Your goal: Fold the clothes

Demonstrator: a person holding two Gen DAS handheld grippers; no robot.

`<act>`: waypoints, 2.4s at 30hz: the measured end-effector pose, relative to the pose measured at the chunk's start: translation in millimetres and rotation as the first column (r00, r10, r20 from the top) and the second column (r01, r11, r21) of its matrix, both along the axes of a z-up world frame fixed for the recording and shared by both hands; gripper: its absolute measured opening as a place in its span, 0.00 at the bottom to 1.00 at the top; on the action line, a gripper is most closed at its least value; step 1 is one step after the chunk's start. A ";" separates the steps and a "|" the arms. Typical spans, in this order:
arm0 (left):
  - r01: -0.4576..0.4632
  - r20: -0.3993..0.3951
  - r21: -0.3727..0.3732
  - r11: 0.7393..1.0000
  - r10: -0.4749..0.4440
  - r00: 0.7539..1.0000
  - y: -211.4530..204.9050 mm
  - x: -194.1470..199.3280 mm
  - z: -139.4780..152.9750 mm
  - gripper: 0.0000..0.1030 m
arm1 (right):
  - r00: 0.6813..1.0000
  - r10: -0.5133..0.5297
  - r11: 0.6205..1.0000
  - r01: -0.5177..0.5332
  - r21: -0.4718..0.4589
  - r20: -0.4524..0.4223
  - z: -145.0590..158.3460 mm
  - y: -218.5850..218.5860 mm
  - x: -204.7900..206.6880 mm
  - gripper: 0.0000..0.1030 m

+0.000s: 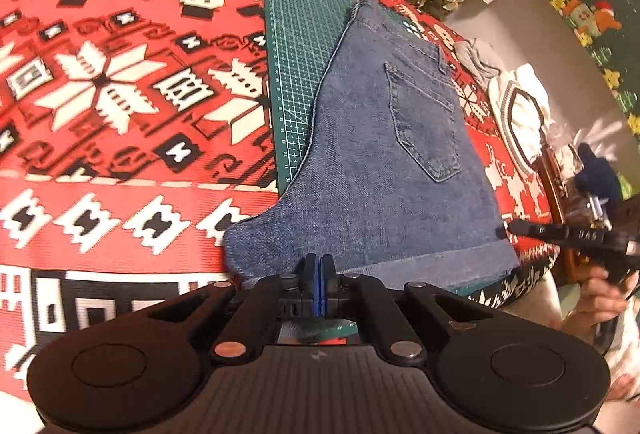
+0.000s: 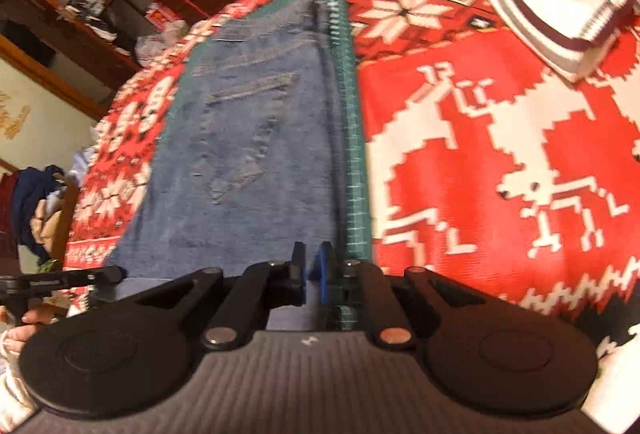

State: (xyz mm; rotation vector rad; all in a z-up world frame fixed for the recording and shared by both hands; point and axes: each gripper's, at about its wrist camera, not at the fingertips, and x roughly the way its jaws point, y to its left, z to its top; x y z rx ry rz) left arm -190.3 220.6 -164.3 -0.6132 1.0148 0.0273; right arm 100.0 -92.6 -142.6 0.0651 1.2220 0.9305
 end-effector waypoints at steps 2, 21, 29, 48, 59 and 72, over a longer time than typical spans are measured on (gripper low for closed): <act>-0.007 -0.001 0.001 1.000 0.007 1.000 2.8 -3.2 -0.7 0.02 | 1.000 0.028 0.999 -0.029 0.015 0.013 5.3 7.2 -5.7 0.08; -0.085 0.059 -0.019 0.996 0.086 0.995 6.8 -5.1 9.5 0.04 | 0.997 0.067 0.998 -0.067 -0.009 0.030 1.3 19.3 -8.8 0.08; -0.085 -0.006 0.008 0.996 0.085 0.996 5.8 9.9 -13.4 0.03 | 0.998 0.061 0.997 -0.060 -0.053 0.003 -17.8 37.4 -3.4 0.02; -0.168 0.024 0.010 0.986 0.168 0.985 24.8 -21.3 12.5 0.16 | 1.000 0.018 1.000 -0.017 0.008 -0.008 -12.7 27.1 -0.6 0.10; -0.131 0.030 0.065 0.989 0.129 0.991 15.9 6.8 43.9 0.61 | 0.993 0.047 0.998 -0.050 0.024 0.104 36.3 30.0 0.3 0.37; -0.086 0.051 0.148 0.985 0.079 0.996 9.7 11.8 38.0 0.73 | 0.978 0.015 0.999 -0.008 -0.035 0.208 51.6 26.0 -7.2 0.99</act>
